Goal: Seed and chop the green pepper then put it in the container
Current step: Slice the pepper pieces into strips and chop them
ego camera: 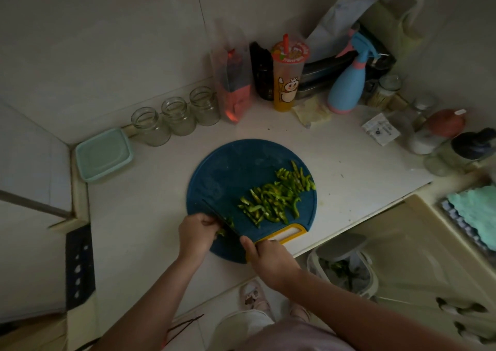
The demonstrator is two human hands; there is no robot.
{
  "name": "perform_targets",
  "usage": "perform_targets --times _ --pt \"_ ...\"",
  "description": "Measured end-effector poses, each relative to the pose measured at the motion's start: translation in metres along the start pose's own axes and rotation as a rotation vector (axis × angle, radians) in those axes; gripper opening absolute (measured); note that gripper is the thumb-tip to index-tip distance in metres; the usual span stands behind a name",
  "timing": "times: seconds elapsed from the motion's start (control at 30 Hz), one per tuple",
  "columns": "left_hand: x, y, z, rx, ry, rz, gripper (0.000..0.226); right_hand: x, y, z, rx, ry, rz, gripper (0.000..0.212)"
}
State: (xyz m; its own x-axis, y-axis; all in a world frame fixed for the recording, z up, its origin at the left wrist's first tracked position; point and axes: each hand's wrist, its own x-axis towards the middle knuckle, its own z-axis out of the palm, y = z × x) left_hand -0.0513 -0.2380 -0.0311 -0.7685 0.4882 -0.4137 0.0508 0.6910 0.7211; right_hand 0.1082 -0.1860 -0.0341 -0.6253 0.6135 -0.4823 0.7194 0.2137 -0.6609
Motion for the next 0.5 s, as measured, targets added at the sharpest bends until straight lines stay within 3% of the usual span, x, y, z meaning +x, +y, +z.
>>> perform_targets --times 0.23,0.37,0.5 --pt "0.008 -0.001 0.0 0.032 -0.015 -0.027 0.028 0.004 -0.012 0.003 -0.122 -0.015 0.052 0.062" --pt "0.004 -0.004 0.001 0.072 -0.023 0.038 0.022 0.014 -0.022 0.01 -0.218 -0.041 0.056 0.083" --pt "-0.002 -0.004 0.0 0.115 -0.024 0.115 0.017 0.024 -0.035 0.011 -0.181 -0.005 0.08 0.066"
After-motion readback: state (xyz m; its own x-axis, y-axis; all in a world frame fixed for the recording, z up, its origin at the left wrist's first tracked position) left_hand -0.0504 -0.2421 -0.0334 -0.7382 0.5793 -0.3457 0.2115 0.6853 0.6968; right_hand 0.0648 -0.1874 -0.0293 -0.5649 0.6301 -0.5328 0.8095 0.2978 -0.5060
